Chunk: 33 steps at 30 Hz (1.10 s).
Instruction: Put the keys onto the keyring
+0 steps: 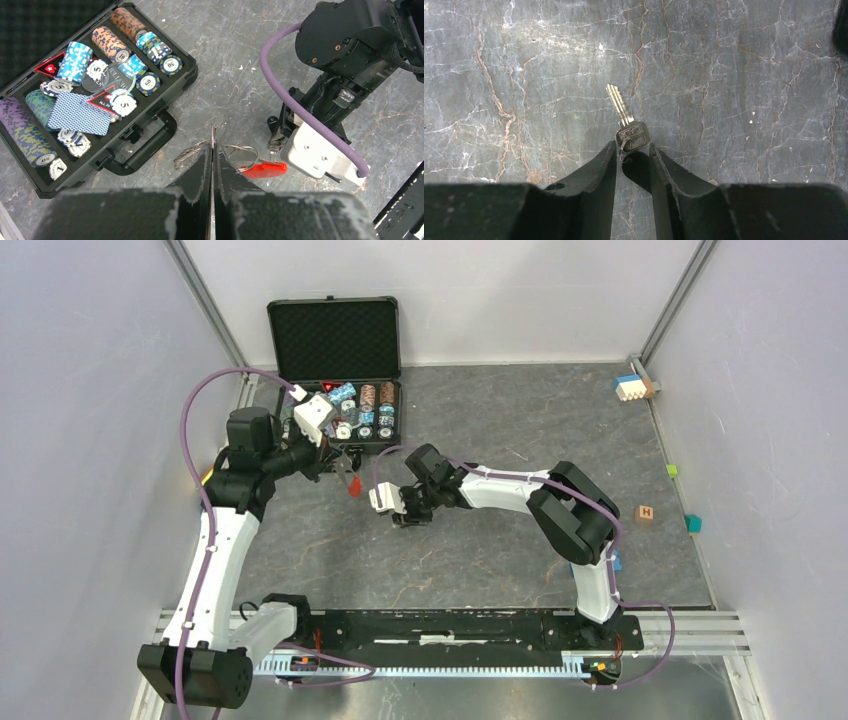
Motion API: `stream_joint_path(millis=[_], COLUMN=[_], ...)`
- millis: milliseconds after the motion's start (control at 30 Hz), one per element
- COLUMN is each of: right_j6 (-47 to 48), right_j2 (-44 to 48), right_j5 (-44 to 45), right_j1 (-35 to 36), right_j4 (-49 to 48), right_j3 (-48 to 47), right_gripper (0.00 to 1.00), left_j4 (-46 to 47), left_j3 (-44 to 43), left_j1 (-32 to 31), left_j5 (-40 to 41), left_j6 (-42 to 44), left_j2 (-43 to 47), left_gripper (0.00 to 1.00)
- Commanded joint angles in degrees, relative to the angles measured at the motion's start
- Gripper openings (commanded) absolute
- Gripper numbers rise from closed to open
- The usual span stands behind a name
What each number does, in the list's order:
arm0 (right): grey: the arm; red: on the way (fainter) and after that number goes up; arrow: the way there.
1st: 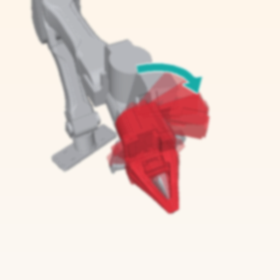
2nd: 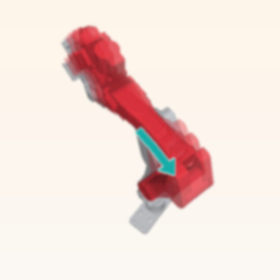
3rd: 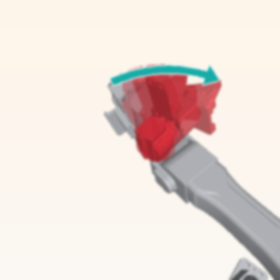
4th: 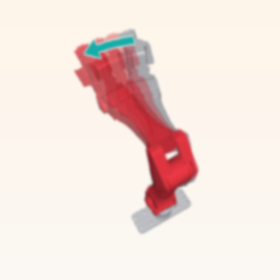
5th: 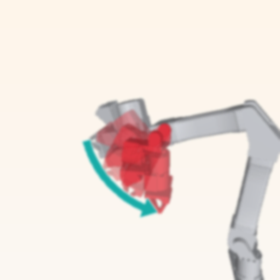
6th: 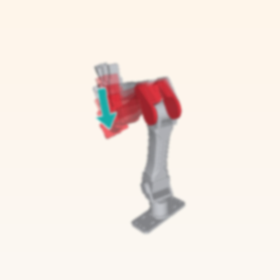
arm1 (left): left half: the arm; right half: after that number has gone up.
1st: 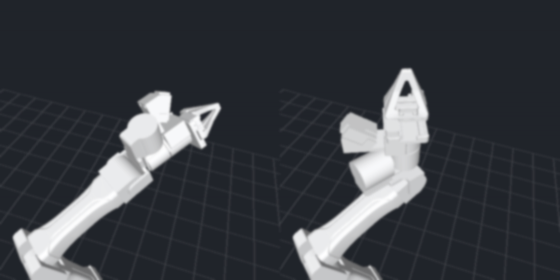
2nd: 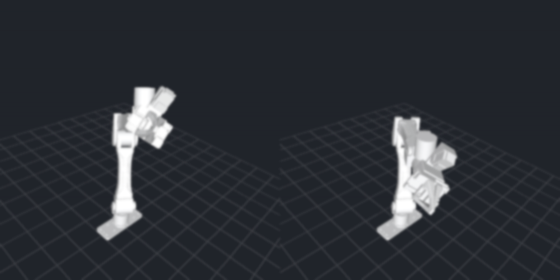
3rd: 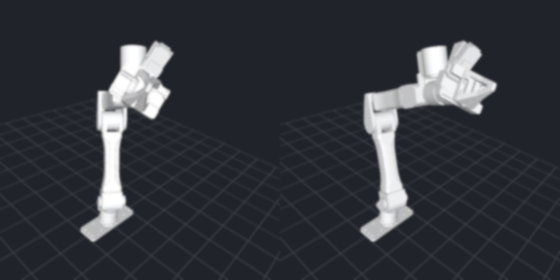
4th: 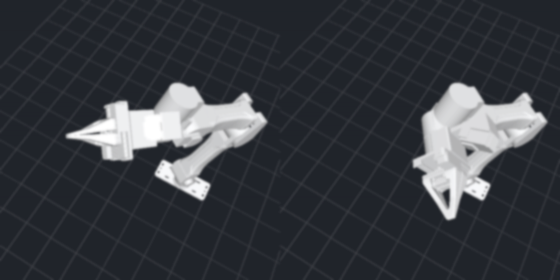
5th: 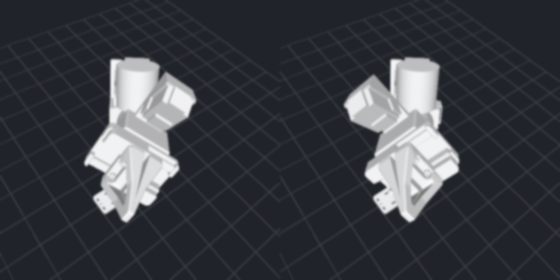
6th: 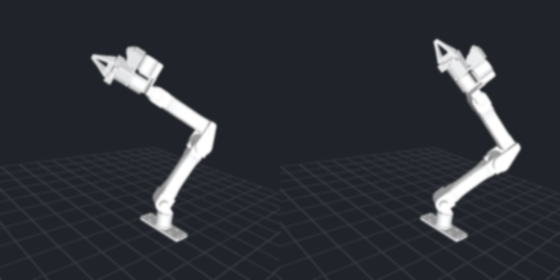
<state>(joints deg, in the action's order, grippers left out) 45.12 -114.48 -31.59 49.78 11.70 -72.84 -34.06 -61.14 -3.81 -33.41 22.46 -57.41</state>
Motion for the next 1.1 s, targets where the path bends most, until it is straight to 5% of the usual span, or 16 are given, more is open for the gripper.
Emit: stream_joint_path(millis=[0, 1067], right_j6=[-0.1, 0.8], right_j2=[-0.7, -1.4], right_j5=[0.5, 1.7], right_j1=[0.3, 1.0], right_j4=[0.1, 0.7], right_j3=[-2.4, -2.0], right_gripper=[0.35, 0.24], left_j4=[2.7, 3.8], left_j3=[-1.2, -0.9], left_j1=[0.4, 0.3], left_j5=[-2.2, -9.2], left_j6=[-2.3, -6.4], left_j2=[0.6, 1.7], left_gripper=[0.02, 0.02])
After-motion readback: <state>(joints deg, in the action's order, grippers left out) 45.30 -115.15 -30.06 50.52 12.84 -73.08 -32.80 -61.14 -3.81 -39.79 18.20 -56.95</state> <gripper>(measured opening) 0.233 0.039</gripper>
